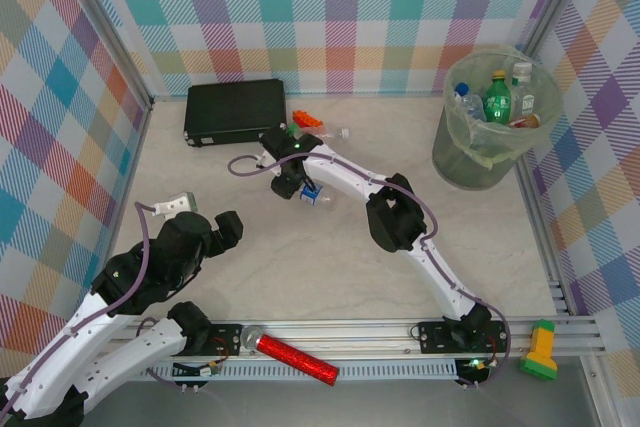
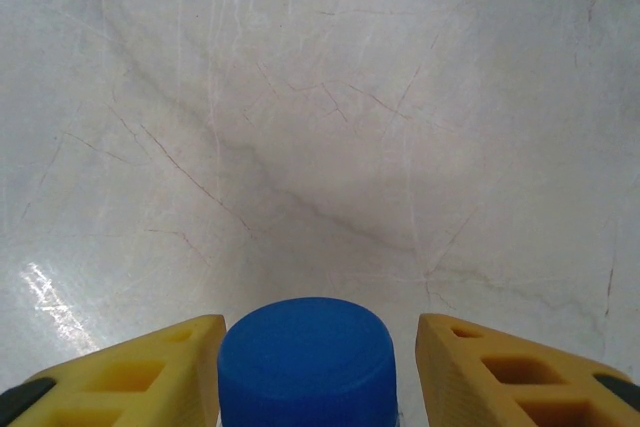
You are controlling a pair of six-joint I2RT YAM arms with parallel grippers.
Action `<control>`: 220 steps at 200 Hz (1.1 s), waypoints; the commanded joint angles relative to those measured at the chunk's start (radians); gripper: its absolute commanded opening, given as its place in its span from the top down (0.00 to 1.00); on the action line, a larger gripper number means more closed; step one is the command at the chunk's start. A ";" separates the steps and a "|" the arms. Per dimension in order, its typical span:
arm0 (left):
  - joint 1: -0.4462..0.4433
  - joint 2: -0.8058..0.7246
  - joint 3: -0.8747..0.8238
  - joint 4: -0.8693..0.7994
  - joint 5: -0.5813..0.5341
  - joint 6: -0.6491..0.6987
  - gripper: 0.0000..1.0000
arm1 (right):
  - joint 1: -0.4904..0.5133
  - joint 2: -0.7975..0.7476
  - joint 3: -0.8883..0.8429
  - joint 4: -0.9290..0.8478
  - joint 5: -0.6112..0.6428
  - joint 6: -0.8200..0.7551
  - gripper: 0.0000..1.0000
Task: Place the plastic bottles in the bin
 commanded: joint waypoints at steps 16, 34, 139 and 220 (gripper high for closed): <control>0.011 -0.012 0.009 -0.005 -0.011 0.009 0.00 | -0.005 -0.187 -0.058 -0.008 -0.023 0.059 0.51; 0.011 -0.012 0.008 0.012 -0.001 0.017 0.00 | -0.023 -0.275 -0.105 0.002 -0.035 0.083 0.51; 0.010 0.055 0.030 0.155 0.132 0.095 0.00 | -0.361 -0.758 -0.272 0.015 -0.046 0.178 0.49; 0.011 0.079 0.033 0.187 0.168 0.112 0.00 | -0.737 -0.956 -0.375 0.097 -0.011 0.352 0.48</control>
